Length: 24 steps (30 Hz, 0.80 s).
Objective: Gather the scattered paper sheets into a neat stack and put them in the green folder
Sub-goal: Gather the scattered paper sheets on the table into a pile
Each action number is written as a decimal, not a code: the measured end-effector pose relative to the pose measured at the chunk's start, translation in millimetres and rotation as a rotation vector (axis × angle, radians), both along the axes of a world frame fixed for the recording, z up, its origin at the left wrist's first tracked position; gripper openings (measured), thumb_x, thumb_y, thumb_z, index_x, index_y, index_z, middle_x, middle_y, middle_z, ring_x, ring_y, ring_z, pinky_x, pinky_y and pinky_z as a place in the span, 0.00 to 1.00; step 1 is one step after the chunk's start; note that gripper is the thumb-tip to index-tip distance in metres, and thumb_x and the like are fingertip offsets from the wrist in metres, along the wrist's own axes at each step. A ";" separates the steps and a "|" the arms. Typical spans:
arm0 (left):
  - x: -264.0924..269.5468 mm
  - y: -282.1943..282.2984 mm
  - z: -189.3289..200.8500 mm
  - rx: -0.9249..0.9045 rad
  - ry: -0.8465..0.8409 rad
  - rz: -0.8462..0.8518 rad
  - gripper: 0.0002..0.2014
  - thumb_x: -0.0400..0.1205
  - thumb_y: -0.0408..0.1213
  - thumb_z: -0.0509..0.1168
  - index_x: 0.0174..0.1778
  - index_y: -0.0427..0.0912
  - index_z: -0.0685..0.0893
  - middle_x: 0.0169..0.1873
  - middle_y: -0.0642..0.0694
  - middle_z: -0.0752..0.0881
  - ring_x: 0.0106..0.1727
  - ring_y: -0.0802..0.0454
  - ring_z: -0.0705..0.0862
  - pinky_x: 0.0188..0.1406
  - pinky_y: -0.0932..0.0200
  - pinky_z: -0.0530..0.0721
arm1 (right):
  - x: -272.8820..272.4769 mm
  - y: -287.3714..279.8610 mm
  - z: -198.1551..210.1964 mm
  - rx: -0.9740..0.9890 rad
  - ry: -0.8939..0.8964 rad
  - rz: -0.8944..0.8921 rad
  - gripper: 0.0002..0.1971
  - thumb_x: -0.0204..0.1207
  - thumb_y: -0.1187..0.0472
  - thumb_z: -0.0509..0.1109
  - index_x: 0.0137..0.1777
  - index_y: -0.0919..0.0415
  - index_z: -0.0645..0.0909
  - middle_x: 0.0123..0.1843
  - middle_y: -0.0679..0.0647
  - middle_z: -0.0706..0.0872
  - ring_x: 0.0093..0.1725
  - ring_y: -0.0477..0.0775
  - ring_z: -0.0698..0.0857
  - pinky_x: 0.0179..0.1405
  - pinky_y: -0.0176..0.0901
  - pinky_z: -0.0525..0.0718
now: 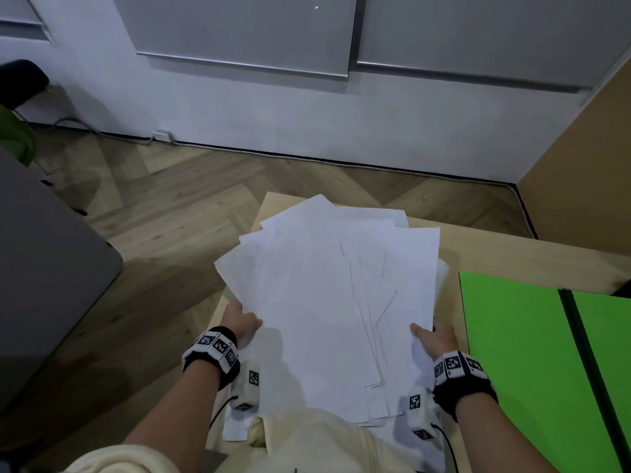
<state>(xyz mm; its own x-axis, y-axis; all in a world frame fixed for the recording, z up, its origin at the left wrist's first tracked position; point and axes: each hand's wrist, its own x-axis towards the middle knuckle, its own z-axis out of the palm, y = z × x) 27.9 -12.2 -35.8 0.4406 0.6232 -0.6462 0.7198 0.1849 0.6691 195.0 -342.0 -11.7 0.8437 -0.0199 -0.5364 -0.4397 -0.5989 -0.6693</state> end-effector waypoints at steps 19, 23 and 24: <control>-5.1 4.1 4.7 0.036 0.022 0.000 0.22 0.80 0.24 0.66 0.70 0.24 0.74 0.66 0.34 0.82 0.68 0.35 0.81 0.59 0.54 0.76 | 37.1 -28.3 72.1 -0.023 -0.549 -0.548 0.18 0.79 0.69 0.58 0.67 0.72 0.77 0.64 0.73 0.83 0.63 0.71 0.83 0.62 0.56 0.79; -3.3 0.2 7.0 0.031 0.027 -0.018 0.24 0.81 0.26 0.67 0.72 0.21 0.71 0.69 0.32 0.78 0.71 0.33 0.78 0.61 0.50 0.76 | 59.6 -26.3 90.0 0.203 -0.555 -0.653 0.21 0.77 0.71 0.57 0.69 0.72 0.76 0.63 0.65 0.84 0.63 0.60 0.83 0.59 0.42 0.79; -1.6 -0.5 4.8 0.019 0.026 -0.022 0.27 0.80 0.28 0.68 0.73 0.21 0.70 0.70 0.30 0.77 0.72 0.32 0.77 0.66 0.47 0.76 | 60.6 -21.0 88.6 0.225 -0.534 -0.638 0.21 0.76 0.71 0.59 0.69 0.72 0.76 0.66 0.66 0.83 0.65 0.61 0.83 0.62 0.42 0.79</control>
<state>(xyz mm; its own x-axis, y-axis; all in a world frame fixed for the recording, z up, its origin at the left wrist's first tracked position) 26.2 -12.7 -31.0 0.4371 0.6258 -0.6460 0.7408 0.1569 0.6532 255.6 -363.0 76.9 0.8477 -0.5168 -0.1193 -0.2396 -0.1725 -0.9554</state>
